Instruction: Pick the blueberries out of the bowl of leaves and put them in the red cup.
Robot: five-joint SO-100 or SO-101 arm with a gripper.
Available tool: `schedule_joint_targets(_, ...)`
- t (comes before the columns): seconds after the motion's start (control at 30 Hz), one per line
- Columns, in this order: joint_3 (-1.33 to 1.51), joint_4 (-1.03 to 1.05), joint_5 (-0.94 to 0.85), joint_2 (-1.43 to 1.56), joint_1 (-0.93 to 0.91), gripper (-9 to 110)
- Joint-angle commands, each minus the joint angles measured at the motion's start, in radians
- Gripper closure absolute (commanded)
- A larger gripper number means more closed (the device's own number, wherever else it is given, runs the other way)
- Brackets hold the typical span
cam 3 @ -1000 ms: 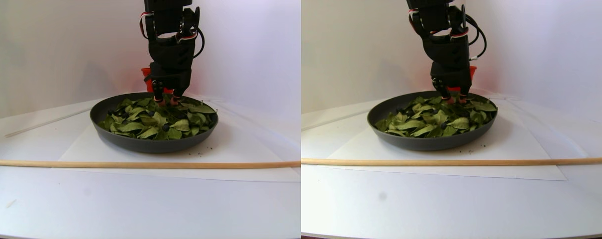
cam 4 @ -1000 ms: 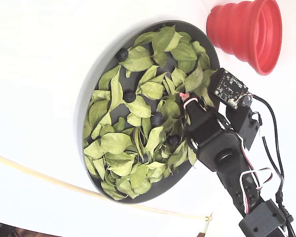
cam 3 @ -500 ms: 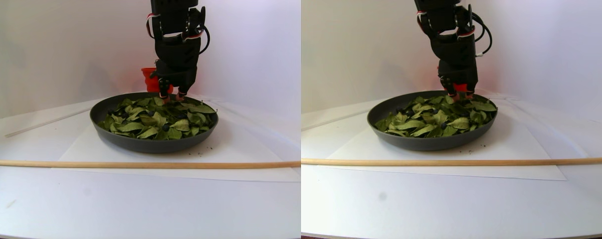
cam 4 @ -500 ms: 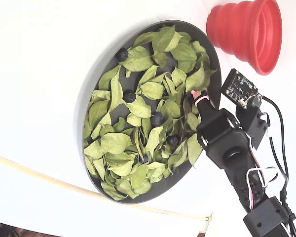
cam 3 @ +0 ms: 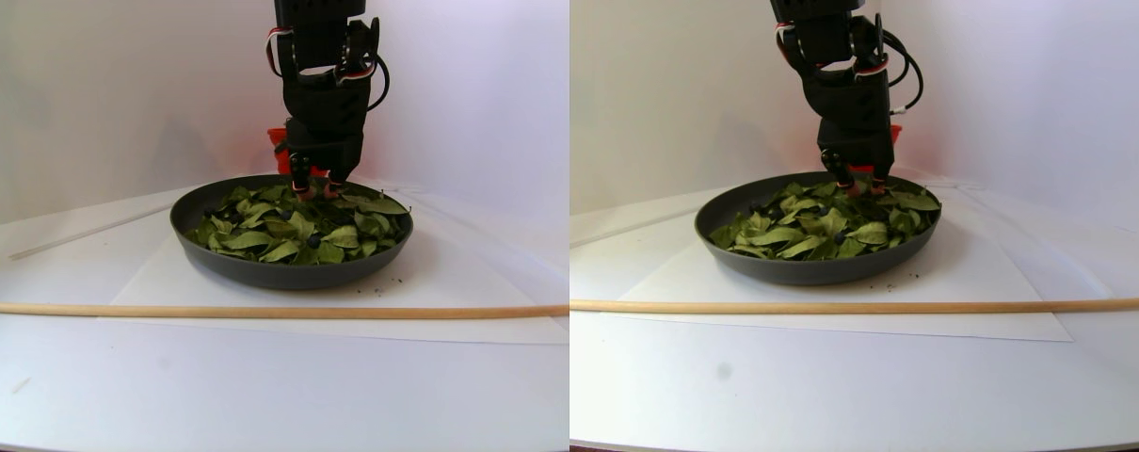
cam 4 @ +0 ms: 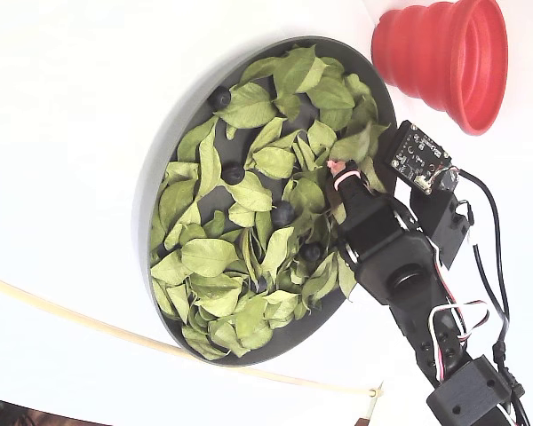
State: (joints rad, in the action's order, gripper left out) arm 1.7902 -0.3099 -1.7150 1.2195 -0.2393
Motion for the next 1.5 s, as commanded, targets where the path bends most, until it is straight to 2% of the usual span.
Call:
schedule_joint_targets(0.0,-0.006,-0.023,0.005,0.064,0.000,88)
schedule_joint_targets(1.1,-0.078,-0.058,0.006,-0.052,-0.018,87)
schedule_joint_targets(1.47,-0.064,-0.058,-0.005,-0.051,-0.015,92)
